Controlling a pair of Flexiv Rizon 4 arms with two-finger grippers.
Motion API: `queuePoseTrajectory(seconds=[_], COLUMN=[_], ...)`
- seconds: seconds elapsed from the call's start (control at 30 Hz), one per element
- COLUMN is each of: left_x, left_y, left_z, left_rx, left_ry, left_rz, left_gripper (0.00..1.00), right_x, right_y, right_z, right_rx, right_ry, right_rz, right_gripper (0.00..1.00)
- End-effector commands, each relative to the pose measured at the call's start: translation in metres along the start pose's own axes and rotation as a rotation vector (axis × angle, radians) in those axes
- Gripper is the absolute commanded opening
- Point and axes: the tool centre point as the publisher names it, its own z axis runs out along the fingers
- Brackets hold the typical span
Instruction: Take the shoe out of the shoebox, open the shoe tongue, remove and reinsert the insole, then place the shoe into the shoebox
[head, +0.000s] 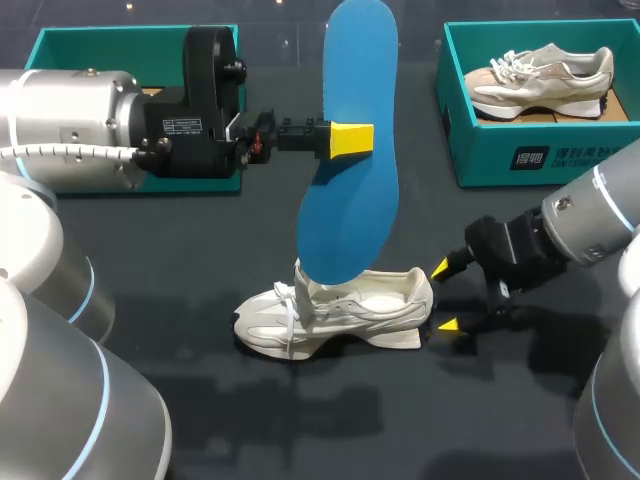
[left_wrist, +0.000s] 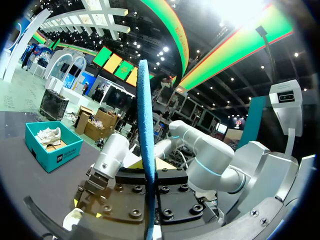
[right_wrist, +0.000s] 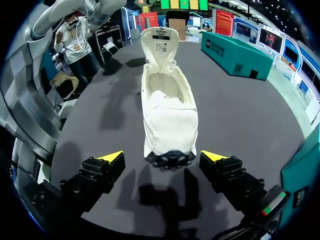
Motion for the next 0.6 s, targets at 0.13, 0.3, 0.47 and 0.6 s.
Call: queuePoseTrajectory(seconds=[0.13, 0.3, 0.47, 0.6], left_x=[0.001, 0.001, 0.001, 0.001], left_y=[0.000, 0.000, 0.000, 0.000], left_z=[0.000, 0.000, 0.000, 0.000], left_rx=[0.000, 0.000, 0.000, 0.000], left_ry=[-0.001, -0.001, -0.001, -0.001], left_rz=[0.000, 0.000, 0.000, 0.000], left_gripper=[0.00, 0.00, 0.00, 0.00], right_x=[0.007, 0.023, 0.029, 0.029], right_y=[0.008, 0.025, 0.037, 0.037], right_z=[-0.003, -0.011, -0.013, -0.015], right_rx=[0.081, 0.248, 0.424, 0.510], right_ry=[-0.020, -0.097, -0.076, -0.069], right_rz=[-0.017, 0.019, 0.054, 0.085], right_gripper=[1.00, 1.00, 1.00, 1.00])
